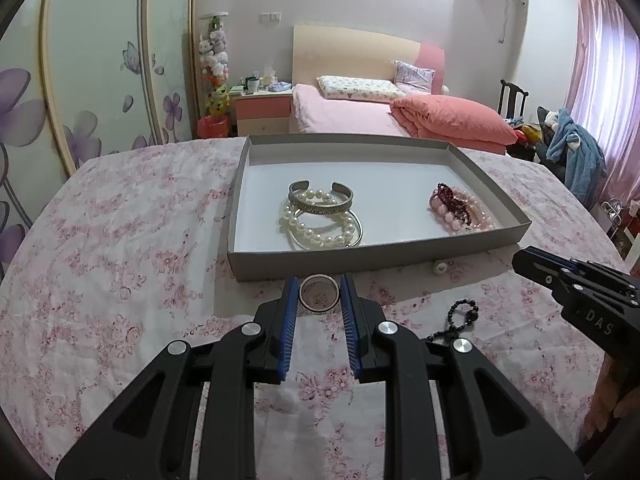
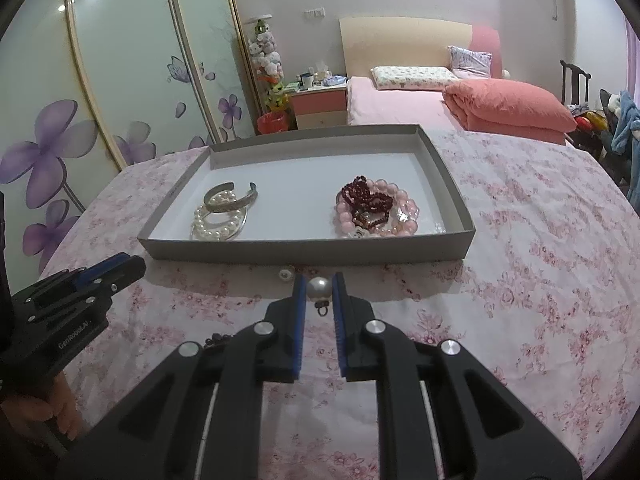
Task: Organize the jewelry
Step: 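Carry the silver ring over the tray while the right tool carries the pearl earring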
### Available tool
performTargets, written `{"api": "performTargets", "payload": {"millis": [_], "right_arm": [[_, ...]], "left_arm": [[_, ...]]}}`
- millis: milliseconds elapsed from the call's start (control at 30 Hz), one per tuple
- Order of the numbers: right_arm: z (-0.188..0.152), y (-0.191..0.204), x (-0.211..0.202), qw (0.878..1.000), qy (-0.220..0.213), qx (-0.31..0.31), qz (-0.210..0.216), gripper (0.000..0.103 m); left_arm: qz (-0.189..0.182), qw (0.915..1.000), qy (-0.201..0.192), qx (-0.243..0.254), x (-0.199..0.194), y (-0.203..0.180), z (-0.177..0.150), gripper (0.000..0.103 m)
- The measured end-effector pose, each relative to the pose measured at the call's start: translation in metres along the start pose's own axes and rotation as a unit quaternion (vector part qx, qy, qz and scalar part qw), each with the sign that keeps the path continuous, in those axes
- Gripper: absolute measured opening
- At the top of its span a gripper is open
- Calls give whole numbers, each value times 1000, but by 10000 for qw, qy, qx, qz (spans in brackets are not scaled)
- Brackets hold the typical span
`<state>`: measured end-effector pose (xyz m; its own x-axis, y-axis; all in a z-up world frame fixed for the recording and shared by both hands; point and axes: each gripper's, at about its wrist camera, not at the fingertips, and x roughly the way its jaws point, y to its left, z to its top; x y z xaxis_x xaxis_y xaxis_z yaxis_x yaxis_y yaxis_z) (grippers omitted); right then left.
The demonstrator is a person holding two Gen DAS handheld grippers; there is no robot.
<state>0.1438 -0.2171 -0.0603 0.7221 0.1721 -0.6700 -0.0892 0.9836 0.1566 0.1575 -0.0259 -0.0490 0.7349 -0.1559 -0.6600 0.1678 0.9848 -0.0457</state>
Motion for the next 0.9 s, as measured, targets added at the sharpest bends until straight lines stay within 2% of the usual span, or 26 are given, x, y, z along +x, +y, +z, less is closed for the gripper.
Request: {"api": "performTargets", "payload": {"millis": [300,600,900], "right_arm": [[8,4,-26,9967,-785,-101,-193,14],[17,13,-57,9836,-1717,-360,-414,14],[28,14,-58,9769,-2047,-417,-455,14]], "left_arm": [[85,9981,-607,32,-23,-4,10,23],[167,9919,-1251,120,-42,-11,19,23],[161,9873,-1579,97,-46,-13,29,23]]}}
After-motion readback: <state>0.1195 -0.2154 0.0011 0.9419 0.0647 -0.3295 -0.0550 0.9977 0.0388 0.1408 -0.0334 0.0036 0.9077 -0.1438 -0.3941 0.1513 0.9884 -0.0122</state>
